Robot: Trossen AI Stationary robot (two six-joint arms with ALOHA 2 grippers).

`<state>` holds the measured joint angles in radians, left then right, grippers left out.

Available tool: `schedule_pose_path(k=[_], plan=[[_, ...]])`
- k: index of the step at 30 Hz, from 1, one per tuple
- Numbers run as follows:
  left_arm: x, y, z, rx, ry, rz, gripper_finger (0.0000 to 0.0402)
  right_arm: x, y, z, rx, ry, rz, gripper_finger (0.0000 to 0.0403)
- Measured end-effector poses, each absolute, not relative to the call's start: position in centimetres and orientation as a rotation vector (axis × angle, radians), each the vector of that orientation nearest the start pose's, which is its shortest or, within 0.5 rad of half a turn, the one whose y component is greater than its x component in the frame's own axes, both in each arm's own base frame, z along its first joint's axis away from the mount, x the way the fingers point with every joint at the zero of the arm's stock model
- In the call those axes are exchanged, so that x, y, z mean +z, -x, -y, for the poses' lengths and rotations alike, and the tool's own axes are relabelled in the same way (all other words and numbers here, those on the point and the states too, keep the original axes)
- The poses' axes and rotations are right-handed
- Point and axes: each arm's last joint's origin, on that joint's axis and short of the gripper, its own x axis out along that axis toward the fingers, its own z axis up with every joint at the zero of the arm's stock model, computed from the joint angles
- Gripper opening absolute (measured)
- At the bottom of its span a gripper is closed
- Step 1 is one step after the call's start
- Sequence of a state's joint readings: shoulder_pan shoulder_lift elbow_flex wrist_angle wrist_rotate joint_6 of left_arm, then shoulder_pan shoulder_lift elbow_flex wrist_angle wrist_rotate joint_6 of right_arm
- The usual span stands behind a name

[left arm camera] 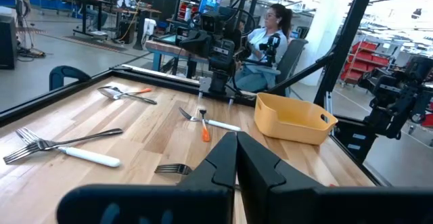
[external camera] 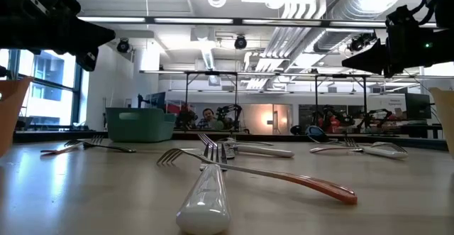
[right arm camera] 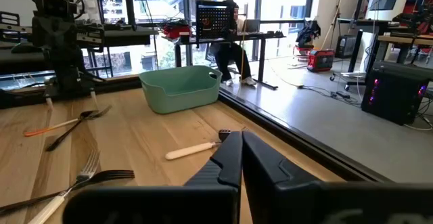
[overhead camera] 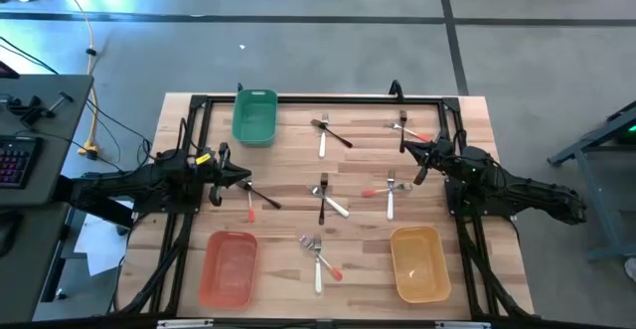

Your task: Sort silverware by color (type)

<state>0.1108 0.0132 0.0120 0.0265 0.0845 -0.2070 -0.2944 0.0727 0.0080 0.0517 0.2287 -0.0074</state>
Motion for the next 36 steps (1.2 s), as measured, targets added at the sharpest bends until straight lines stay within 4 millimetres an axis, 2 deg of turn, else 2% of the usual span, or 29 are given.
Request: schedule_pose_path(k=[32, 34, 36], plan=[[16.93, -9.73, -0.84, 0.023, 0.204, 0.028, 0.0001, 16.56, -9.47, 3.57, -0.528, 0.007, -0.014, 0.0], [16.93, -9.73, -0.84, 0.023, 0.204, 0.029, 0.0001, 16.59, -9.47, 3.57, -0.527, -0.036, 0.001, 0.0], [16.93, -9.73, -0.83, 0.023, 0.204, 0.028, 0.0001, 16.61, -9.5, 3.51, -0.506, -0.194, 0.044, 0.0]])
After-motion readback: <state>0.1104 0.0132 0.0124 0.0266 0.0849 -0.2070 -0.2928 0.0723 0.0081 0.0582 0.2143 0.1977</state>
